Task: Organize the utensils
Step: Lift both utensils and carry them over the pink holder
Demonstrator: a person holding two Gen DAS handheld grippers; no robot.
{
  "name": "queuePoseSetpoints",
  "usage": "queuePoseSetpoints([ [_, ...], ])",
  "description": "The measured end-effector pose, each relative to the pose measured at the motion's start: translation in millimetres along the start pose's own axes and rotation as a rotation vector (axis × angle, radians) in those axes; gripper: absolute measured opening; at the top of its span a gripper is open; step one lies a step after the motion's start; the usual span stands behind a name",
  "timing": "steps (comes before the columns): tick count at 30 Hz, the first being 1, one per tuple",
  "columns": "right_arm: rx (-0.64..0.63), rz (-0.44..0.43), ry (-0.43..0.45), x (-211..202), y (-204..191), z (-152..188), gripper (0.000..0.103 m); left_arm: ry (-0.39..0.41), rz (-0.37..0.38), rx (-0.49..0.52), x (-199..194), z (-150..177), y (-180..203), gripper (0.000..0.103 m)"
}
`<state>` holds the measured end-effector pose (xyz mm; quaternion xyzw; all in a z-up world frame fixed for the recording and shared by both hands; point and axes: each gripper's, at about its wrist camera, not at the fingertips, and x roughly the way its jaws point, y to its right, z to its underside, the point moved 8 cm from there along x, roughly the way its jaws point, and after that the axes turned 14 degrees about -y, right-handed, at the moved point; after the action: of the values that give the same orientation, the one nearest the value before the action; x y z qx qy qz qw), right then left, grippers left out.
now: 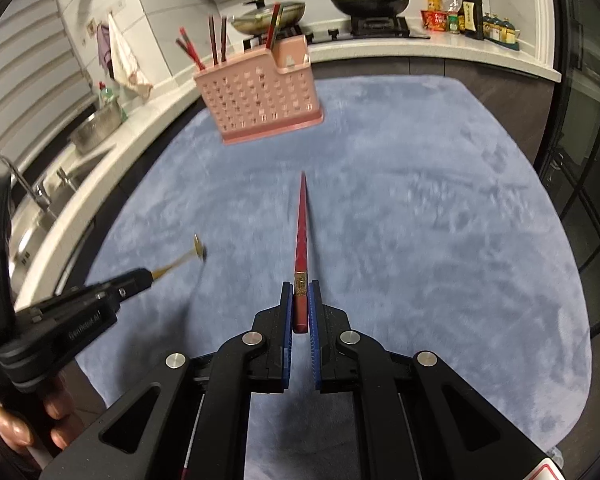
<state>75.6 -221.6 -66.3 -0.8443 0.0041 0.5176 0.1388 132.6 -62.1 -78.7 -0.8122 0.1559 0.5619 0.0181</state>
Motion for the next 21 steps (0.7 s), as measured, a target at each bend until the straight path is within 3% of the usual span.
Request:
queuePoseSetpoints([
  [21, -0.02, -0.05, 0.215, -87, -20, -107, 0.007, 0.124, 0.008, 0.031, -76, -84, 2, 0.001],
])
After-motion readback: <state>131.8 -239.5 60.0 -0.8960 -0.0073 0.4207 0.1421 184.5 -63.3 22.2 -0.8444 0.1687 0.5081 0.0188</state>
